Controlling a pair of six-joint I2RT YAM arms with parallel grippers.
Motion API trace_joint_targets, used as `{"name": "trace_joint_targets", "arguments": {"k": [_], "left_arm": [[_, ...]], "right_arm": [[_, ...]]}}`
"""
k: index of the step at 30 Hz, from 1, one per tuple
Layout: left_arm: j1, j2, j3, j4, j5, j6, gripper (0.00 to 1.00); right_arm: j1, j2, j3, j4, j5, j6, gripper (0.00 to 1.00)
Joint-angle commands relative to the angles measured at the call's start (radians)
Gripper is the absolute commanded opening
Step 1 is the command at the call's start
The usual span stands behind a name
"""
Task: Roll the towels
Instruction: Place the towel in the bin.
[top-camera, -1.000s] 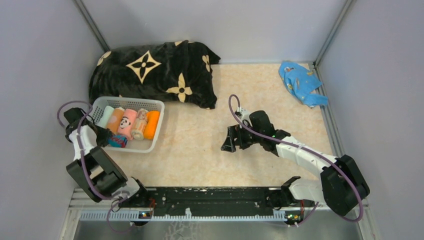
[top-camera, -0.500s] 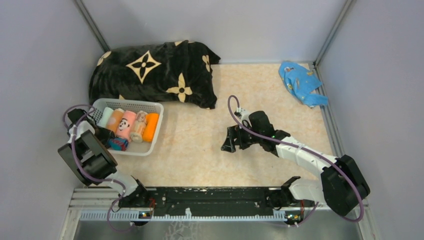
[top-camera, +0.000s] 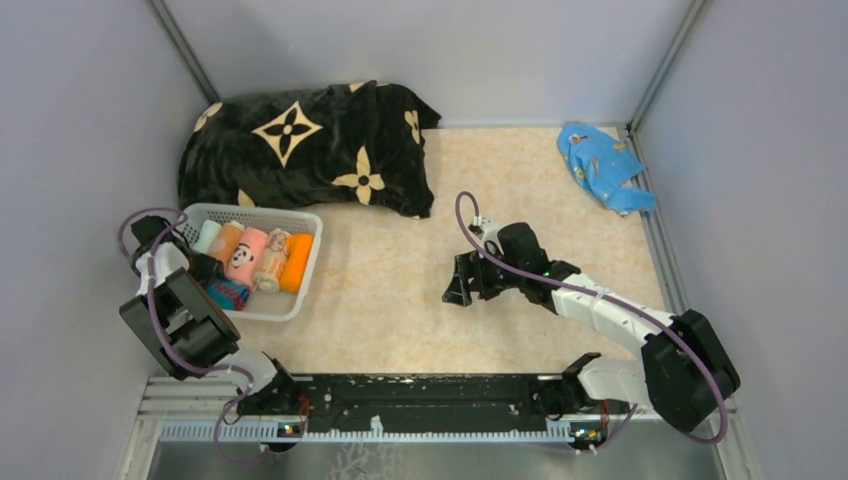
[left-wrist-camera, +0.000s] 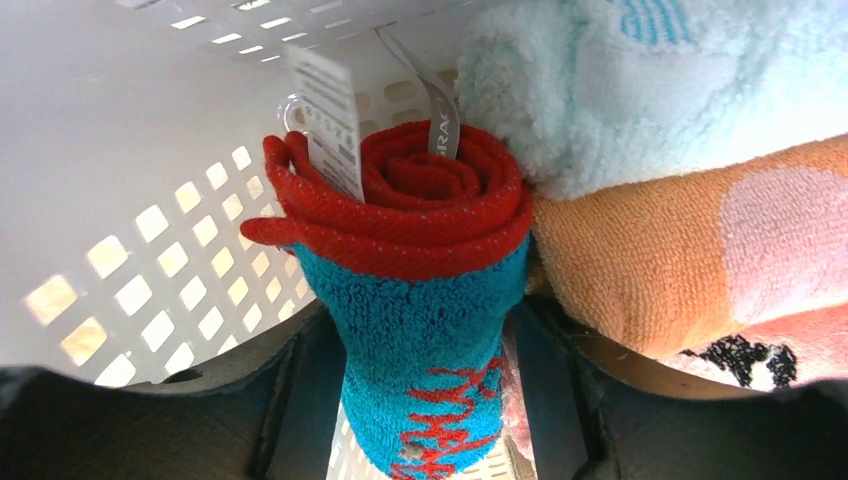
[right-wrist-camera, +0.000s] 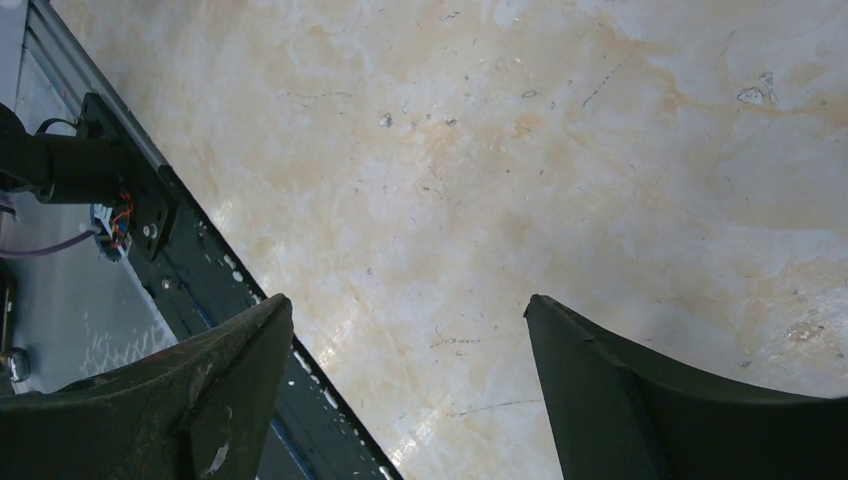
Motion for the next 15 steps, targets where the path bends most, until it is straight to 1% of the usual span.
{"name": "trace_joint_targets", "arguments": {"k": [1, 5, 10, 12, 15], "left_arm": [[0.015, -0.058, 0.038, -0.020, -0.053, 0.007, 0.68], [0.014, -0.089, 0.019, -0.028, -0.067, -0.005, 0.72], [0.014, -0.134, -0.004, -0.046, -0.082, -0.025, 0.74], [0.014, -0.166, -0.013, -0.055, -0.083, -0.032, 0.74], [0.014, -0.252, -0.032, -0.051, -0.040, -0.024, 0.74]], "right_arm": [[0.006, -0.013, 0.016, 0.025, -0.002, -0.015, 0.87], [0.006, -0.022, 0.021, 0.020, -0.002, -0.015, 0.87], [0.006, -0.045, 0.034, 0.002, 0.012, -0.015, 0.87], [0.006, -0.062, 0.044, -0.011, 0.024, -0.015, 0.87], [0.006, -0.098, 0.068, -0.055, 0.060, -0.019, 0.87]]}}
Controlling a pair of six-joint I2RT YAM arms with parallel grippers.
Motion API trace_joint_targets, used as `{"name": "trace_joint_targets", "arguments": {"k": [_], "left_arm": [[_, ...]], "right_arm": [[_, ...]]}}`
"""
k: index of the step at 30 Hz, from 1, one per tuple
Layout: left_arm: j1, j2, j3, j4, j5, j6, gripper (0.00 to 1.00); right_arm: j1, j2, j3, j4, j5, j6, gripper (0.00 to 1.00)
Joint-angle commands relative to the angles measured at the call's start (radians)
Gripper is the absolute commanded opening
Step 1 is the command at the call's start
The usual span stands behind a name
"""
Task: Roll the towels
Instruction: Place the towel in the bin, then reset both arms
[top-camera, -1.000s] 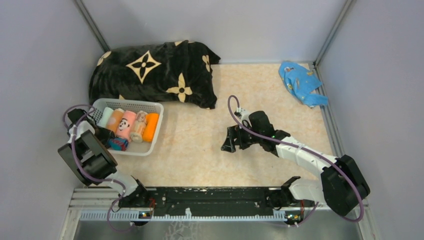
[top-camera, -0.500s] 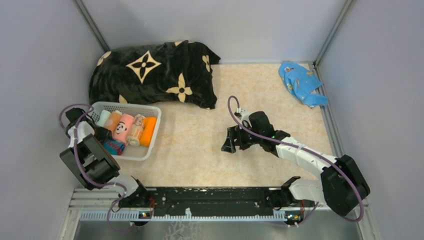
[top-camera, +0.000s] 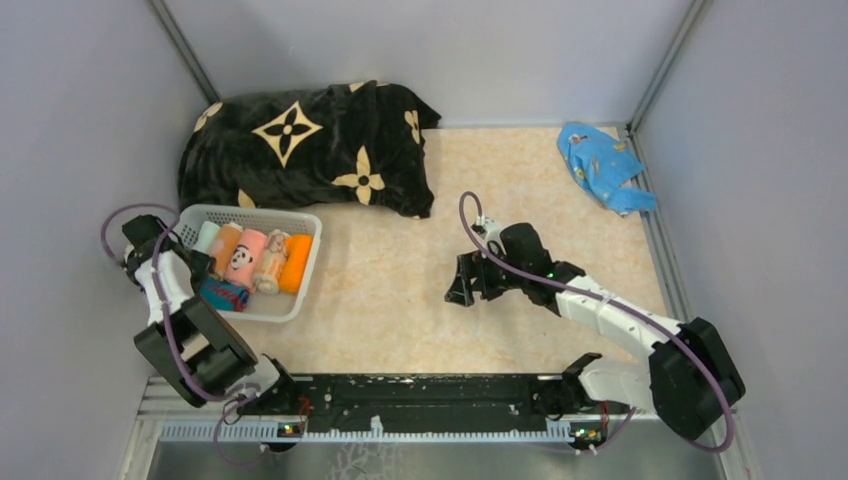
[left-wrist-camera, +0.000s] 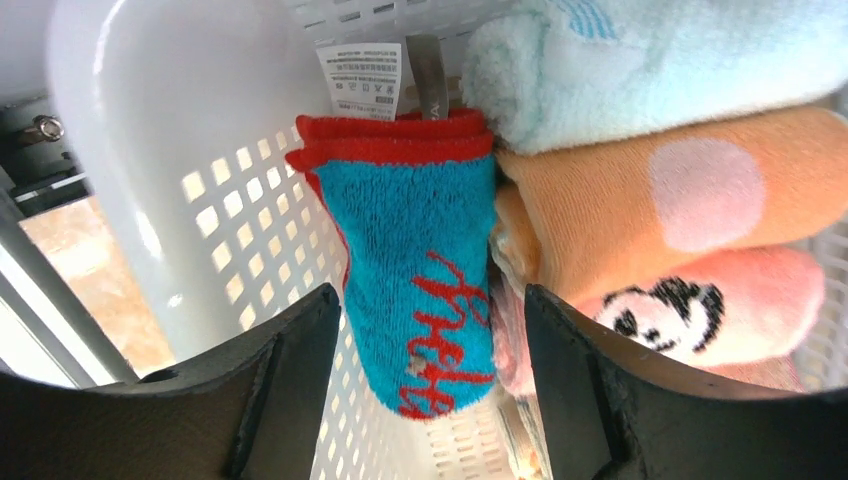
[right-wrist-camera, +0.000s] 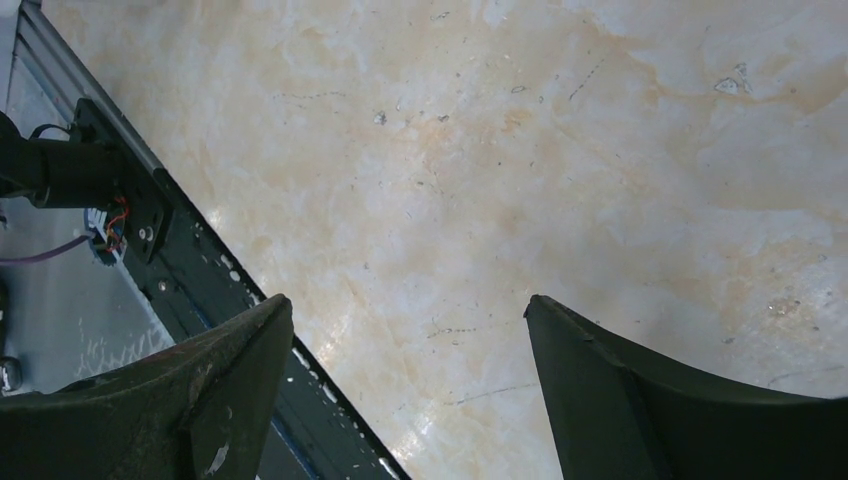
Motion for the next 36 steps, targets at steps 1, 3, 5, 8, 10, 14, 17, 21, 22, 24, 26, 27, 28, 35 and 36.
{"name": "trace_joint_targets", "arguments": {"k": [1, 3, 5, 8, 10, 14, 17, 21, 22, 24, 26, 27, 28, 35, 36], "left_arm": [[0.008, -0.134, -0.025, -0.010, 0.054, 0.005, 0.74], [0.006, -0.198, -0.035, -0.009, 0.167, 0.032, 0.74], [0.003, -0.270, -0.053, 0.018, 0.291, 0.067, 0.75], [-0.016, -0.373, -0.052, 0.036, 0.410, 0.115, 0.99], [-0.037, -0.428, -0.028, 0.034, 0.460, 0.154, 1.00], [-0.201, -0.489, 0.027, 0.019, 0.458, 0.198, 1.00], [-0.348, -0.518, 0.078, -0.005, 0.409, 0.233, 1.00], [-0.538, -0.584, 0.099, 0.004, 0.343, 0.278, 1.00], [-0.578, -0.614, 0.100, 0.009, 0.327, 0.291, 1.00], [-0.641, -0.675, 0.100, 0.026, 0.290, 0.313, 1.00], [-0.669, -0.752, 0.088, 0.059, 0.260, 0.332, 1.00], [-0.671, -0.793, 0.082, 0.079, 0.249, 0.342, 1.00], [-0.670, -0.831, 0.080, 0.086, 0.234, 0.347, 1.00], [-0.671, -0.994, 0.013, 0.108, 0.129, 0.271, 1.00], [-0.670, -0.995, 0.007, 0.109, 0.115, 0.275, 1.00]], "right_arm": [[0.006, -0.087, 0.077, -0.044, 0.071, -0.021, 0.87], [0.005, -0.126, 0.096, -0.078, 0.156, -0.024, 0.87], [-0.003, -0.171, 0.113, -0.114, 0.269, -0.022, 0.88], [-0.029, -0.251, 0.143, -0.172, 0.436, -0.011, 0.90], [-0.044, -0.301, 0.167, -0.214, 0.553, -0.003, 0.94], [-0.050, -0.403, 0.196, -0.271, 0.805, -0.011, 0.99], [-0.050, -0.479, 0.215, -0.298, 0.927, -0.039, 0.99], [-0.050, -0.575, 0.237, -0.326, 1.054, -0.105, 0.99], [-0.050, -0.600, 0.241, -0.328, 1.077, -0.123, 0.99], [-0.050, -0.653, 0.252, -0.331, 1.112, -0.160, 0.99], [-0.050, -0.720, 0.257, -0.326, 1.138, -0.202, 0.99], [-0.050, -0.748, 0.253, -0.318, 1.148, -0.213, 0.99], [-0.050, -0.780, 0.246, -0.307, 1.159, -0.239, 0.99], [-0.050, -0.979, 0.139, -0.206, 1.206, -0.310, 0.99], [-0.050, -0.999, 0.122, -0.191, 1.205, -0.318, 0.99]]}}
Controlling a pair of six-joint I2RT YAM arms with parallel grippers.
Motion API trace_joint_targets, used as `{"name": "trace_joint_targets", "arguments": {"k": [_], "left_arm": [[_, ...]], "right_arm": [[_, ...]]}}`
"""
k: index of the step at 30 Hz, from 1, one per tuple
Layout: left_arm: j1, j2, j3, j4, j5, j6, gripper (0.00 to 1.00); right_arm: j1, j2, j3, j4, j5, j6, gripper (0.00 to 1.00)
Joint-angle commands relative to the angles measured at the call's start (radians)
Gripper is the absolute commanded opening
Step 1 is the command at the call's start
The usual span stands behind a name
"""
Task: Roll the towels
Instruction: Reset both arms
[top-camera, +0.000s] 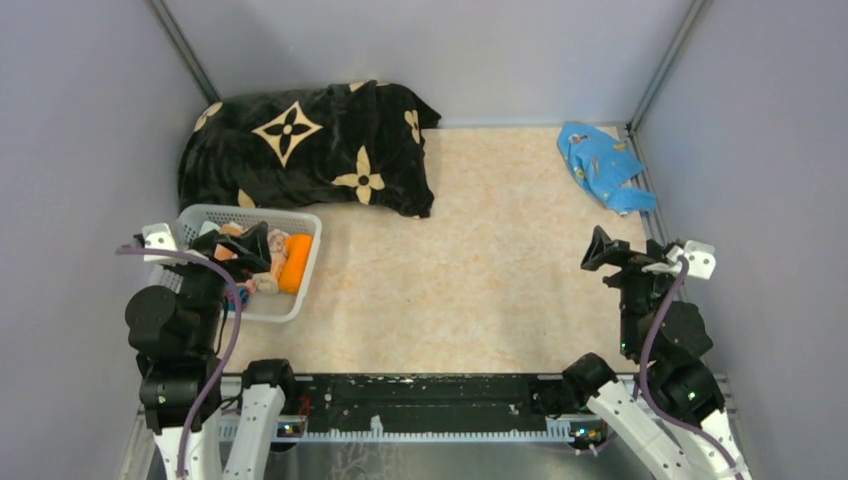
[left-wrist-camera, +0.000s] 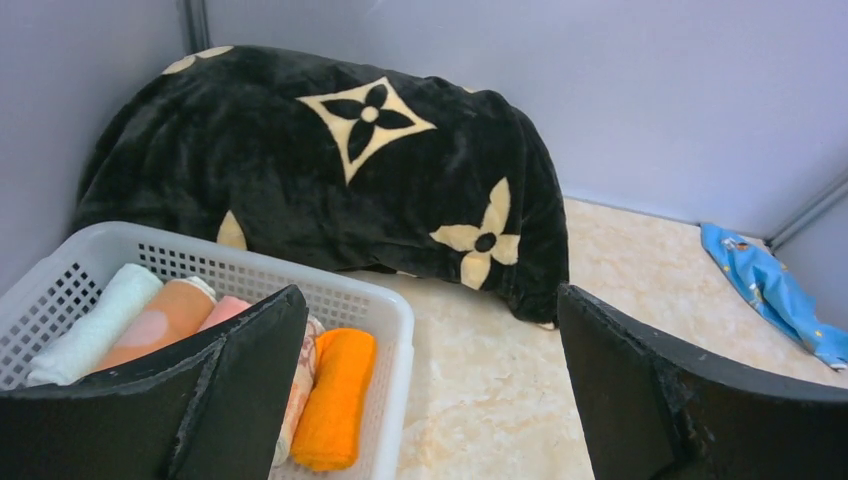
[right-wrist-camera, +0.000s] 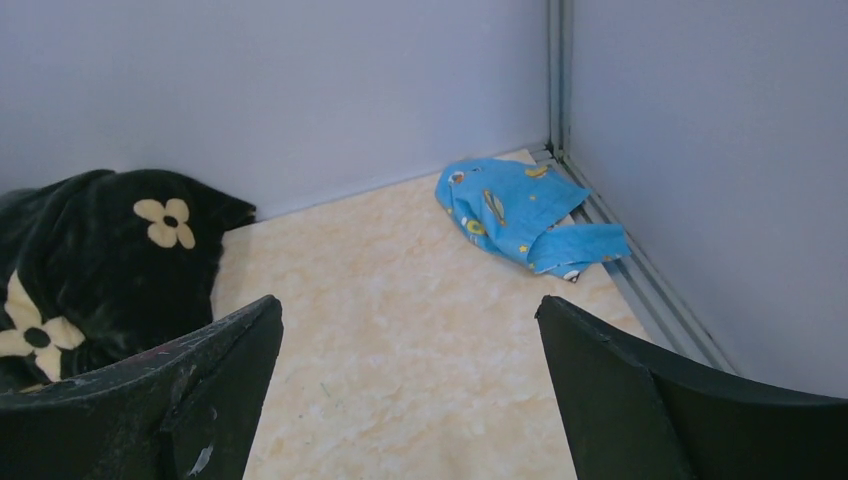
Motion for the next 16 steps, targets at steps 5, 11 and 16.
{"name": "trace_joint_targets", "arguments": {"k": [5, 11, 16], "left_arm": [[-0.003, 0.007, -0.050, 0.020, -0.073, -0.019, 1.00], [-0.004, 0.024, -0.052, 0.046, -0.066, -0.008, 1.00], [-0.003, 0.014, -0.067, 0.045, -0.094, -0.014, 1.00]], "right_arm": [[-0.006, -0.093, -0.115, 0.115, 0.044, -0.077, 0.99], [-0.005, -0.099, -0.143, 0.132, 0.048, -0.079, 0.99], [-0.006, -0.111, -0.156, 0.138, 0.058, -0.089, 0.99]]}}
